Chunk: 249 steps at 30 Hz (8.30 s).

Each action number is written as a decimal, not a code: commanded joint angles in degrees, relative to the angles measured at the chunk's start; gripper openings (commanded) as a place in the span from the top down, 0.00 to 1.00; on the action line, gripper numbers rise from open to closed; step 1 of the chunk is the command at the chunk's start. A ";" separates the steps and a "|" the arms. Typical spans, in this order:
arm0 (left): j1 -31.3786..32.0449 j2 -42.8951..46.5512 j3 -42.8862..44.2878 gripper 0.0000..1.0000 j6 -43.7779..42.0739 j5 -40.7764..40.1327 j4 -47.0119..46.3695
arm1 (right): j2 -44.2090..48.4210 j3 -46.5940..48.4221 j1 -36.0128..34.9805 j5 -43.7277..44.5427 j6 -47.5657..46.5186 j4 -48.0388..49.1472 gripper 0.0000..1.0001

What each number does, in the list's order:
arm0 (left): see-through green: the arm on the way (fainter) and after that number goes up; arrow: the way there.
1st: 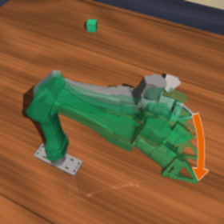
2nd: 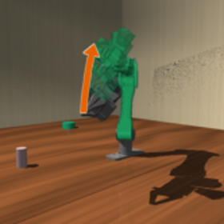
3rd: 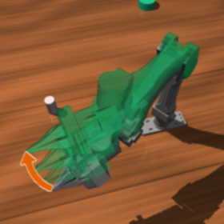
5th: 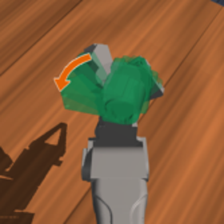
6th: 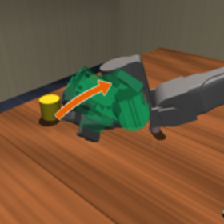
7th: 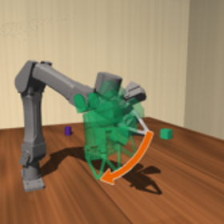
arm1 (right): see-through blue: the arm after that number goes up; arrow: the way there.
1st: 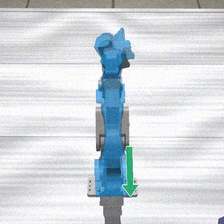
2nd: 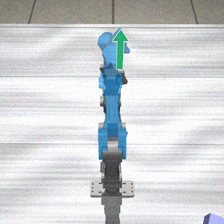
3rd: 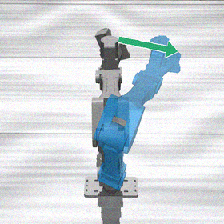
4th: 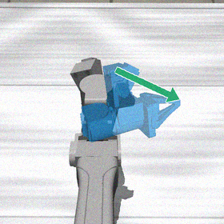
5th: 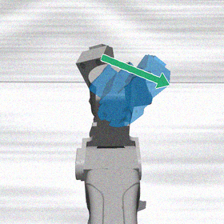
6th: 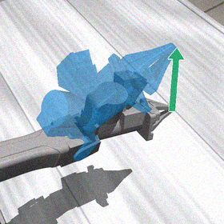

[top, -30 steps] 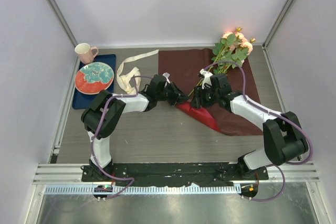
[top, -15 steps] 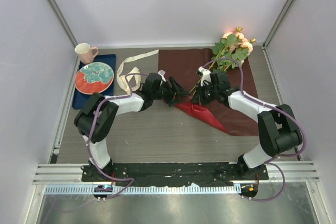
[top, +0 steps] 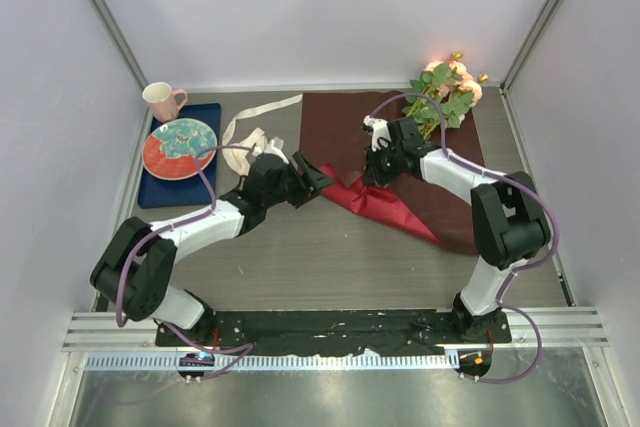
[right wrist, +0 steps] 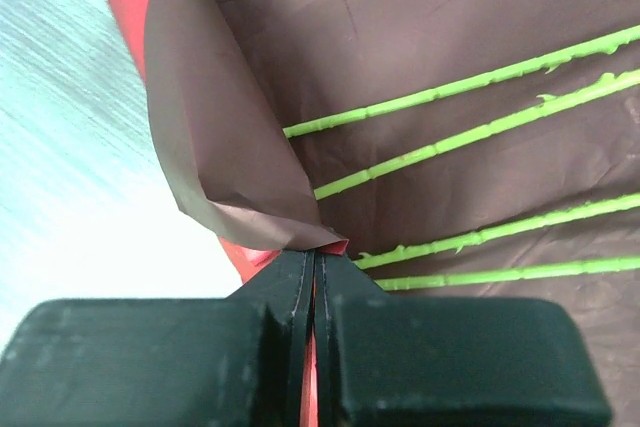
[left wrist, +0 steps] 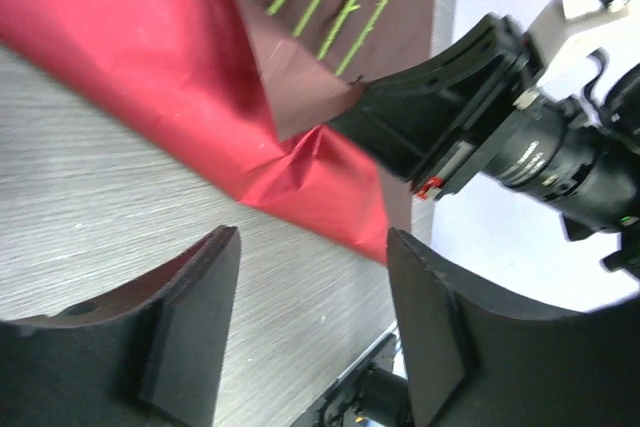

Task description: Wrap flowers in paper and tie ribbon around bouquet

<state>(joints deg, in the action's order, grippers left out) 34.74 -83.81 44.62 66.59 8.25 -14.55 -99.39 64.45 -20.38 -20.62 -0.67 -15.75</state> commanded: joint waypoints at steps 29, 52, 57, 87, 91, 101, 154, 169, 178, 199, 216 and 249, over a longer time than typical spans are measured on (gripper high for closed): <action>-5.12 -24.64 14.17 0.78 0.39 5.90 -2.33 | -10.12 11.76 2.10 3.83 -10.32 -5.87 0.96; -6.44 -31.59 17.87 1.00 0.91 0.71 14.99 | 19.48 1.31 -5.25 30.64 26.67 -21.00 0.34; -6.53 -33.61 19.36 1.00 1.35 2.55 14.81 | 18.65 -7.67 -10.03 11.96 38.25 1.66 0.46; -7.06 -39.24 23.67 1.00 2.32 3.61 20.08 | 39.09 -33.25 -3.09 39.96 59.82 -26.68 0.81; -7.06 -39.41 23.23 1.00 2.58 4.58 19.38 | 42.97 -29.48 -5.00 37.41 58.06 -27.58 0.81; -7.06 -39.50 22.53 1.00 3.37 4.93 18.50 | 20.92 -17.61 -7.22 29.50 52.87 -10.72 0.81; -9.34 -36.34 17.25 1.00 2.85 5.90 13.50 | -11.08 -2.22 -10.03 16.13 36.53 17.95 1.00; -12.68 -19.55 11.19 0.37 -6.84 1.59 11.73 | -11.35 -4.68 -8.97 15.35 34.07 16.10 1.00; -12.07 -26.57 11.27 0.42 -3.30 3.00 5.23 | -11.52 -3.71 -8.71 13.68 33.89 16.10 1.00; -8.37 -28.40 12.31 1.00 1.70 8.10 -6.64 | -13.11 -2.04 -8.18 12.01 33.80 16.10 1.00; -15.84 -32.56 12.34 1.00 0.65 2.65 3.12 | -13.37 -0.64 -7.74 12.36 33.54 12.85 1.00; -14.53 -25.16 3.81 0.33 -2.43 10.47 -8.56 | -16.62 2.88 -7.57 9.29 34.68 11.62 1.00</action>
<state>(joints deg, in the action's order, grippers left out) 16.95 -103.35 48.07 61.78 16.23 -17.39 -112.92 66.78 -28.25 -13.21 34.57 -1.89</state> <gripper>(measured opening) 0.666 0.037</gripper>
